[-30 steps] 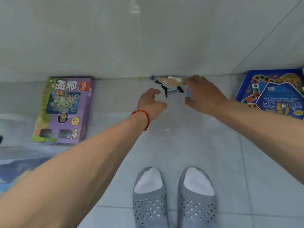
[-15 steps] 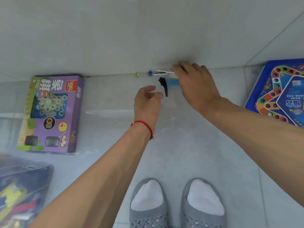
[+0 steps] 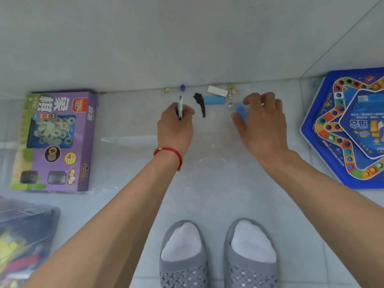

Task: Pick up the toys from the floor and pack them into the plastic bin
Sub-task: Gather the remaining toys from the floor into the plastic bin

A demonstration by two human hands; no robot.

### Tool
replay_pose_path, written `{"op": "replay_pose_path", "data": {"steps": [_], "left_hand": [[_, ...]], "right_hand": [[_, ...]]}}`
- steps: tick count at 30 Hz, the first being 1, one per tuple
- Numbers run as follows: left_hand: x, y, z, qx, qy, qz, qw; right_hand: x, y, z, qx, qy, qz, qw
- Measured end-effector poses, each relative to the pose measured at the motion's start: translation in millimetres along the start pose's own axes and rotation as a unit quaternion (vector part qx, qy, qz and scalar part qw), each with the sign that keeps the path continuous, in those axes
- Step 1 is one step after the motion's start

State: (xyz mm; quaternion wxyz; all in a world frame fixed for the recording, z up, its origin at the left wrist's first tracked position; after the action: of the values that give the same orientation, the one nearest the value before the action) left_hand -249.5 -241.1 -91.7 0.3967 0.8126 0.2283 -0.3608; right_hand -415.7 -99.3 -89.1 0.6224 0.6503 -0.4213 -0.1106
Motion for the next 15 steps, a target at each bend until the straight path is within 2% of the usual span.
{"op": "replay_pose_path", "data": {"steps": [2,4,8,10,13,15], "left_hand": [[-10.2,-6.7,11.3,-0.002,-0.033,0.112,0.993],[-14.8,-17.6,18.8,-0.009,-0.048,0.191,0.980],[-14.3,-29.8,23.2,-0.022,-0.016,0.329,0.944],[-13.2,-29.7,23.4,-0.019,-0.006,0.366,0.930],[-7.5,-23.0,21.4,-0.015,0.005,0.355,0.935],[-2.3,-20.3,17.0,0.000,0.010,0.368,0.930]], "right_hand": [[-14.2,-4.0,14.4,0.032,-0.022,0.009,0.999],[-14.9,-10.8,20.2,0.043,-0.006,0.003,0.999],[-24.1,-16.6,19.9,0.013,-0.044,0.091,0.995],[-26.1,-15.7,18.0,0.029,-0.061,0.114,0.991],[-21.3,-10.6,16.0,0.082,-0.054,0.064,0.993],[-12.9,0.4,17.8,0.075,-0.031,0.032,0.996]]}}
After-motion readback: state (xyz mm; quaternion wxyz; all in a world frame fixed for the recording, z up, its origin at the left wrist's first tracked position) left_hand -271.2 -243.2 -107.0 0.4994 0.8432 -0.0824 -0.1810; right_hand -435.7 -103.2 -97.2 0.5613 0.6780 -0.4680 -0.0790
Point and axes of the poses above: each hand's wrist, its own z-axis towards the middle knuckle, its own y-axis out of the back of the hand, x = y × z, the point moved 8 cm from there along z, towards the middle knuckle, and after that the axes turned 9 degrees about x, right-handed, at the moved point
